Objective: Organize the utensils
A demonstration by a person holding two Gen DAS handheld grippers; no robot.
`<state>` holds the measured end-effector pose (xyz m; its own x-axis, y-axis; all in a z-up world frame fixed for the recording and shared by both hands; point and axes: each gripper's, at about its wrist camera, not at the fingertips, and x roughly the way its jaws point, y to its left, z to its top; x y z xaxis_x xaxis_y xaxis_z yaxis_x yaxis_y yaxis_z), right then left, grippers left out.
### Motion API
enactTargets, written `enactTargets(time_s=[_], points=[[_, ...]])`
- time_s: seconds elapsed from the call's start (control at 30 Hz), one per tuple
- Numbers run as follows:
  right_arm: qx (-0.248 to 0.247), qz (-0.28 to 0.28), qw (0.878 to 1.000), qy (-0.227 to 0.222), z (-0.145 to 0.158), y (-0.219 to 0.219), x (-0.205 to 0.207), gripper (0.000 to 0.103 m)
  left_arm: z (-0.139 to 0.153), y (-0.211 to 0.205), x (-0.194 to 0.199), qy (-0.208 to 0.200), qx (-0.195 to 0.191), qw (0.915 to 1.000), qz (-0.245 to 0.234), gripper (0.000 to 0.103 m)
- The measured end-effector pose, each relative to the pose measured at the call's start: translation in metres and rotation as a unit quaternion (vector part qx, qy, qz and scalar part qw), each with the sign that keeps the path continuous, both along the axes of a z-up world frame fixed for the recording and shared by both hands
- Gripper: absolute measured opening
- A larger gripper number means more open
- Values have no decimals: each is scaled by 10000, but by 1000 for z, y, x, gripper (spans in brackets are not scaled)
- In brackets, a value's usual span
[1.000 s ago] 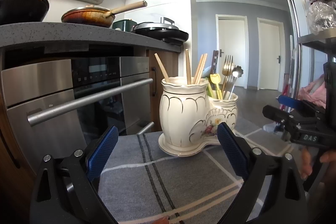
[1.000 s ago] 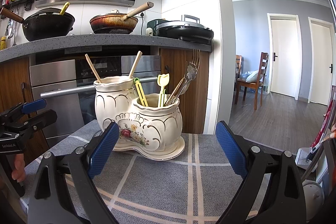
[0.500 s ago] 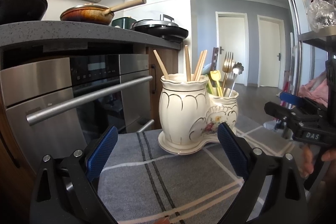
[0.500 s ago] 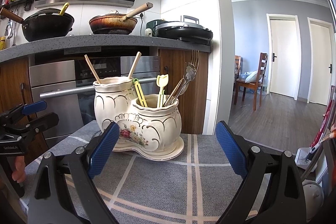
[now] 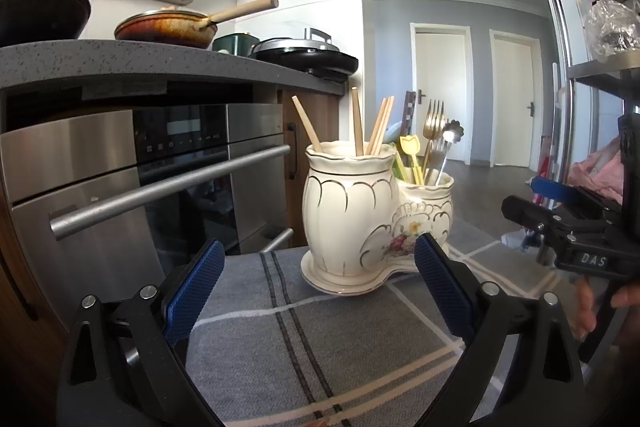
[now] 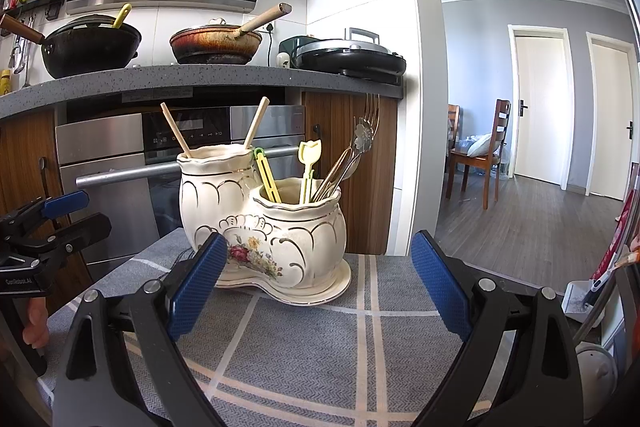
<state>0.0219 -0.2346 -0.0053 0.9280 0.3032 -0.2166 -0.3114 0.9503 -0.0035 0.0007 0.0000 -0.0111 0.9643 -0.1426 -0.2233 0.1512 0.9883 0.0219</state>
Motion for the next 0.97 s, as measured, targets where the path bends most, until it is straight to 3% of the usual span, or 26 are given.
enactTargets(time_s=[0.97], points=[[4,-10,10000,7,1,0,0,93,-1,-1,3,114,27,9999,47,98]])
